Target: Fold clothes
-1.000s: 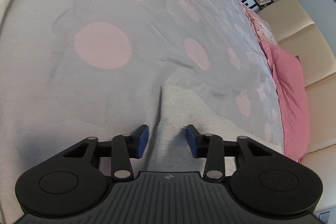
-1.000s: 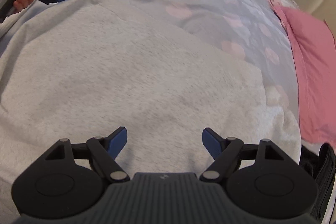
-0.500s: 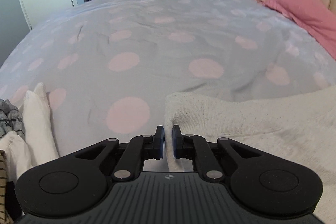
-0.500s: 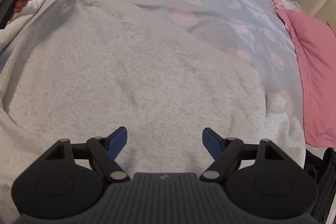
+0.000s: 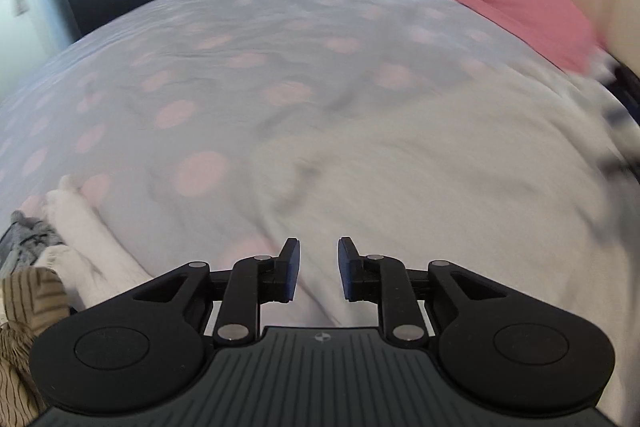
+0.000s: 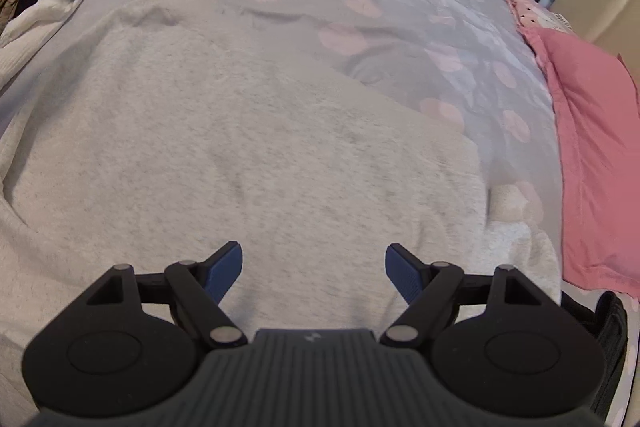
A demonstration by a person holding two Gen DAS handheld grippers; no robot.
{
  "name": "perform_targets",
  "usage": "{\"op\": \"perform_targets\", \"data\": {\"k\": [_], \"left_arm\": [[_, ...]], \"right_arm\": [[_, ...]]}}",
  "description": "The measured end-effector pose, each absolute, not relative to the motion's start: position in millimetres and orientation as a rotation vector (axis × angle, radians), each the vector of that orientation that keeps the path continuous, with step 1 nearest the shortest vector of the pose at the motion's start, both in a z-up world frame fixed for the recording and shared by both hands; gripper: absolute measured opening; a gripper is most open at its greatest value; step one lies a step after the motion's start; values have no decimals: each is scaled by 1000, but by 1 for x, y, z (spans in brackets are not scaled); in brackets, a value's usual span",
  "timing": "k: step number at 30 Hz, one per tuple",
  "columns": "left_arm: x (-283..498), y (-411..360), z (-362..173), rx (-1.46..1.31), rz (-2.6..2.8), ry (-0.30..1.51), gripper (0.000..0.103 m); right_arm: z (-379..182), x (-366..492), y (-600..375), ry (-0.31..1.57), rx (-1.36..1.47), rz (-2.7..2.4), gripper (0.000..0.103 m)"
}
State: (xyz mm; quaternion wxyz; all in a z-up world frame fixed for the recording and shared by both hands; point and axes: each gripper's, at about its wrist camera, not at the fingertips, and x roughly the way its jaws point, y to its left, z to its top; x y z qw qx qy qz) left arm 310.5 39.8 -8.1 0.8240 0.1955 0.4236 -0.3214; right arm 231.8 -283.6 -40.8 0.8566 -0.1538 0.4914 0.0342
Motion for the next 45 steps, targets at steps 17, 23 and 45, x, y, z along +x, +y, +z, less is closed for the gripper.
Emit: {"op": "perform_targets", "data": {"k": [17,23,45], "left_arm": [[229,15,-66,684,-1009,1079,43],[220,6,-59,709,-1059,1052,45],[215,6,-76,804,-1004,1079,10]], "right_arm": [[-36,177,-380,1189,-76,-40,81],[-43,158,-384,1257,0,28,76],[-3,154,-363,1081,-42,101,14]]}}
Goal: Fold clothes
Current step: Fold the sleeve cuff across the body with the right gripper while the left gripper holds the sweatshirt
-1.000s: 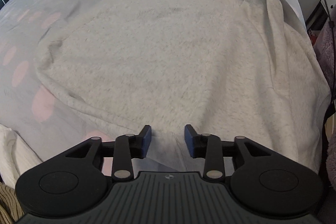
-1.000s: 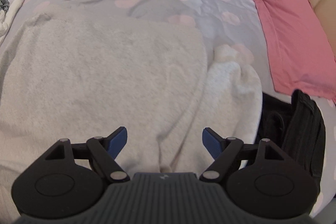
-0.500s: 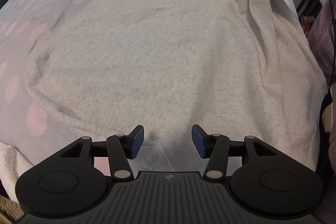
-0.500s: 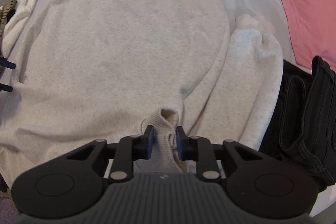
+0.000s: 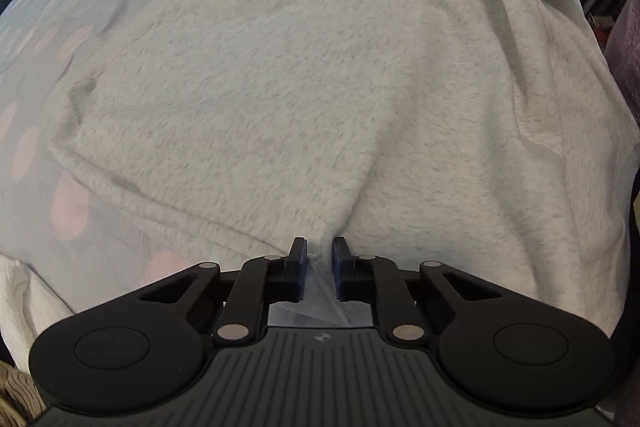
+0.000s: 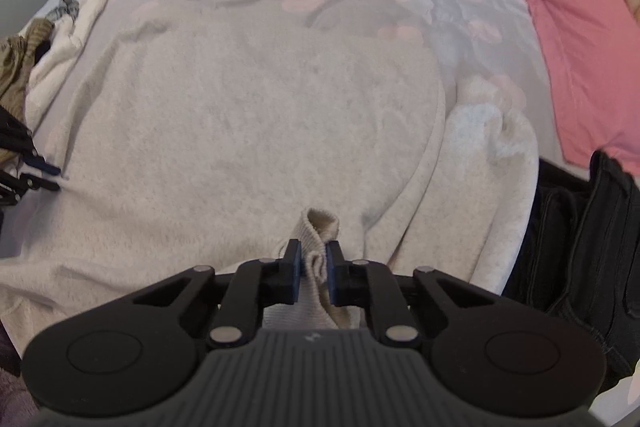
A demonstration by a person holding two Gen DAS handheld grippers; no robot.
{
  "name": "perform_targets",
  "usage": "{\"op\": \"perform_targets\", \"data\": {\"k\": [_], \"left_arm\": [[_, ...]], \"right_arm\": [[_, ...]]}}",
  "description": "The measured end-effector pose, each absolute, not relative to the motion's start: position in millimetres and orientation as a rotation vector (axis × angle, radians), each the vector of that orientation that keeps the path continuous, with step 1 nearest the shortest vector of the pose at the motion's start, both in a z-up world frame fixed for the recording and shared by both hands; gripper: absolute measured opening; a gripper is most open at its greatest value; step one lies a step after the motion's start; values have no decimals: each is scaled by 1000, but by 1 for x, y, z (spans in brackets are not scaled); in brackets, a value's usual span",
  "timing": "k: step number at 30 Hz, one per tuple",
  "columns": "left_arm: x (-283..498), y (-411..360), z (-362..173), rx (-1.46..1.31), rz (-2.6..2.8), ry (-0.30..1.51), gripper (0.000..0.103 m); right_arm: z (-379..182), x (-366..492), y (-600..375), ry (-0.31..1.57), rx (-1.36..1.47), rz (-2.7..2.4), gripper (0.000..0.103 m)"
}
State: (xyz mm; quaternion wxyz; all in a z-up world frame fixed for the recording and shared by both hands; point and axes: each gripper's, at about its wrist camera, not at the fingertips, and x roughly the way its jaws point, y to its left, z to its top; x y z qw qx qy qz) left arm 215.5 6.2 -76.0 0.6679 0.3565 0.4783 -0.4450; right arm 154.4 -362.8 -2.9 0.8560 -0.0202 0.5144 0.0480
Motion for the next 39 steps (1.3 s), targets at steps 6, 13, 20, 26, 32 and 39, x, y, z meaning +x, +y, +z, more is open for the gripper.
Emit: {"op": "perform_targets", "data": {"k": [6,13,20,26,32,39], "left_arm": [[220,21,-71,740,-924,1115,7],[230,53,-56,595,-878,1135,0],[230,74,-63,549,-833,1161,0],[233,84,-64,519,-824,1159,0],[232,90,-57,490,-853,1123,0],[235,96,-35,385,-924,989,7]], "right_arm": [[37,158,-344,910,-101,72,14],[68,196,-303,830,-344,82,13],[98,271,-230,729,-729,137,9],[113,314,-153,570,-965,183,9],[96,339,-137,579,-1036,179,9],[68,350,-163,660,-983,146,9]]}}
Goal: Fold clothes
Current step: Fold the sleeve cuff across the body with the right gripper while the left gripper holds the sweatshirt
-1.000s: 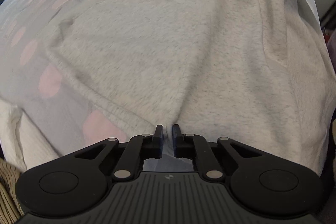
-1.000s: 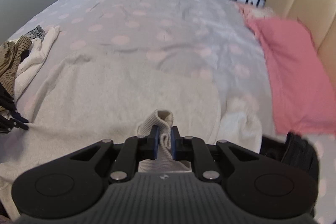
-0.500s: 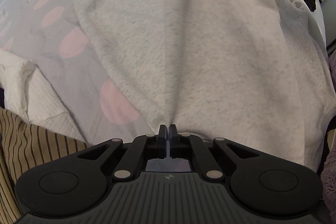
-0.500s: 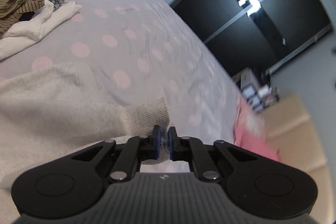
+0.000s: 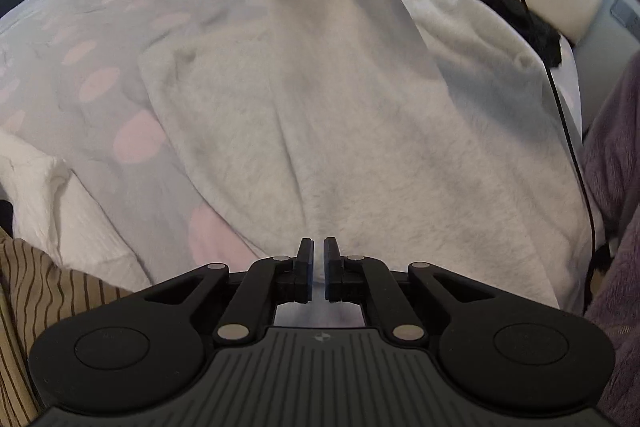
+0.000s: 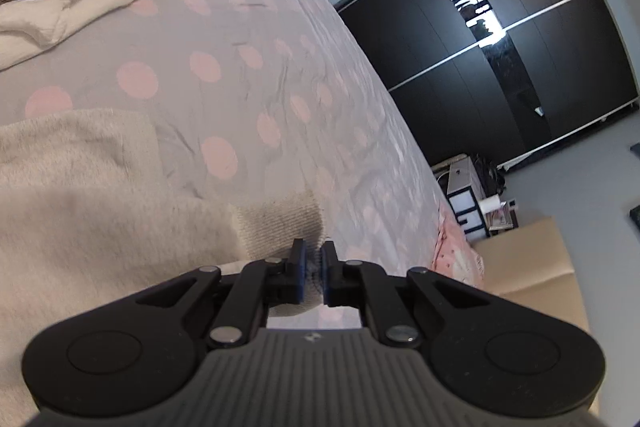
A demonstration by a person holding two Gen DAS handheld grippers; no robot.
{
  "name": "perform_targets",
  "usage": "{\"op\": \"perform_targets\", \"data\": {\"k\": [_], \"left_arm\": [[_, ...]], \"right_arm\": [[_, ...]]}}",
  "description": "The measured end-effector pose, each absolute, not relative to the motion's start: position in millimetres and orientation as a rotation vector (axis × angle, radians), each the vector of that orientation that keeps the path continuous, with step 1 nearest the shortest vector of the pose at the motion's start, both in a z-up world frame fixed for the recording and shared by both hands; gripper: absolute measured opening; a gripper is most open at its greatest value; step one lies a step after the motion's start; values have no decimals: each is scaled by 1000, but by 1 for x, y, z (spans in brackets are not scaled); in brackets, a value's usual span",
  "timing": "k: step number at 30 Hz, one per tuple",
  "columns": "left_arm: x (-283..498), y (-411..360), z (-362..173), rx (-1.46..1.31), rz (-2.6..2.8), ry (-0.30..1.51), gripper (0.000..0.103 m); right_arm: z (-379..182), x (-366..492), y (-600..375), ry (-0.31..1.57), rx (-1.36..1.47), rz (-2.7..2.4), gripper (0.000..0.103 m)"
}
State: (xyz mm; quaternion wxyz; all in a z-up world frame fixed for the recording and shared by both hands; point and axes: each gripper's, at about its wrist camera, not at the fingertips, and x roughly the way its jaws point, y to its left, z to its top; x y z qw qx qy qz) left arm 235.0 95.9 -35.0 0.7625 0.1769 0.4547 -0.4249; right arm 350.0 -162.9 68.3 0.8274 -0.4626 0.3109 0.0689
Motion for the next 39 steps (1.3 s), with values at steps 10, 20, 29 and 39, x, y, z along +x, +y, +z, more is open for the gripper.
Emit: {"op": "perform_targets", "data": {"k": [10,20,29,39], "left_arm": [[243,54,-79,450,-895,1057,33],[246,94,-72,240,-855,1182,3],[242,106,-78,250,-844,1227,2],[245,107,-86,216,-842,1265,2]], "right_arm": [[65,344,-165,650,-973,170,9],[55,361,-154,588,-1021,211,9],[34,418,-85,465,-1002,323,9],[-23,474,-44,509,-938,339,9]]}}
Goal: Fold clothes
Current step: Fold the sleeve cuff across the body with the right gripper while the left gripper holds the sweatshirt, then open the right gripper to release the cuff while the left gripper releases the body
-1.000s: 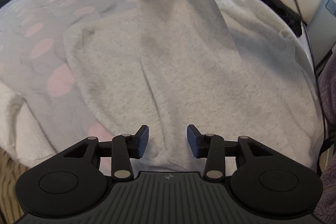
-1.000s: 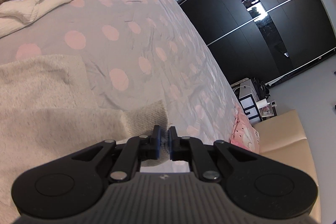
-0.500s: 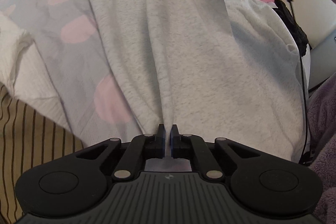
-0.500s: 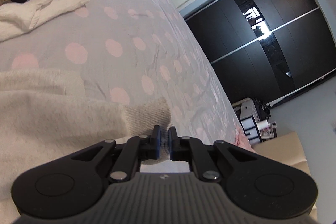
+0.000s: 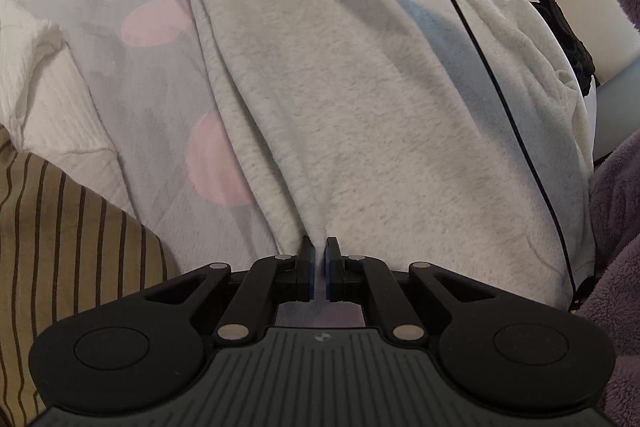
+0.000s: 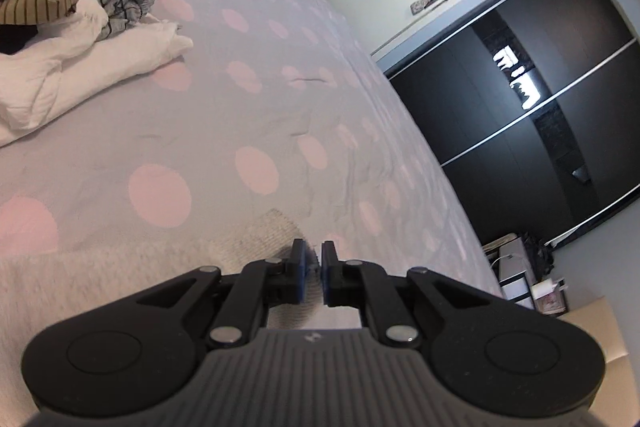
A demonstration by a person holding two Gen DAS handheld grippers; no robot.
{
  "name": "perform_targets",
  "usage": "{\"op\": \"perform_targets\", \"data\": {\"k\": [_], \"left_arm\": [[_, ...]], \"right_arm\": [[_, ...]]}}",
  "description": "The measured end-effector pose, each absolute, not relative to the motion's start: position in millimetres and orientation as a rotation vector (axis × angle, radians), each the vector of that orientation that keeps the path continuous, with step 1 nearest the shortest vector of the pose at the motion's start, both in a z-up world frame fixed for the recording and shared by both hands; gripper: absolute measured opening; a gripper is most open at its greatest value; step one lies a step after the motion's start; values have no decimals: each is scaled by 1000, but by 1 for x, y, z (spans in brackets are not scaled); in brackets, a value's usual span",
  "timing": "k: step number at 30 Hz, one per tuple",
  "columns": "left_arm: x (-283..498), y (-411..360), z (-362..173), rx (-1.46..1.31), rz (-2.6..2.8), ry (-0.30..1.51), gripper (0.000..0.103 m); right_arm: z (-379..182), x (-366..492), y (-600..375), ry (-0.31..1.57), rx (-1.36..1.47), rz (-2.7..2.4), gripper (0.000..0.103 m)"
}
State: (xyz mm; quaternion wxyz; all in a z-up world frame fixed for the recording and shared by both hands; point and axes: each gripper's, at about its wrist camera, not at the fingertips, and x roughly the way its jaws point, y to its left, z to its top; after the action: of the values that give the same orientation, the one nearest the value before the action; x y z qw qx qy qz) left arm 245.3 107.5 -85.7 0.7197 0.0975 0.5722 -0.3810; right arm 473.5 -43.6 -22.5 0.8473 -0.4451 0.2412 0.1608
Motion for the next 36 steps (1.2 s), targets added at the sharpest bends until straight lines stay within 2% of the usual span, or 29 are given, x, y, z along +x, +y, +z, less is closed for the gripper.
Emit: {"op": "perform_targets", "data": {"k": [1,3,5,11,17,23,25,28,36], "left_arm": [[245,107,-87,214,-841,1267,2],[247,106,-89,208,-842,1271,2],[249,105,-91,203,-842,1274,2],[250,103,-96,221,-829,1288,3],[256,98,-102,223,-801,1335,3],[261,91,-96,233,-756,1374,8],[260,86,-85,285,-725,1366,16],[255,78,-59,351,-666,1324,18],[209,46,20,376,-652,1116,25]], "right_arm": [[-25,477,-44,519,-923,320,11],[-26,480,-50,553,-881,308,25],[-23,475,-58,572,-849,313,30],[-26,447,-91,714,-658,396,29],[-65,416,-121,880,-556,369,29],[-37,357,-175,902,-432,316,34],[-23,325,-199,898,-380,294,38],[-11,274,-236,908,-293,248,45],[-9,159,-339,968,-27,15,47]]}}
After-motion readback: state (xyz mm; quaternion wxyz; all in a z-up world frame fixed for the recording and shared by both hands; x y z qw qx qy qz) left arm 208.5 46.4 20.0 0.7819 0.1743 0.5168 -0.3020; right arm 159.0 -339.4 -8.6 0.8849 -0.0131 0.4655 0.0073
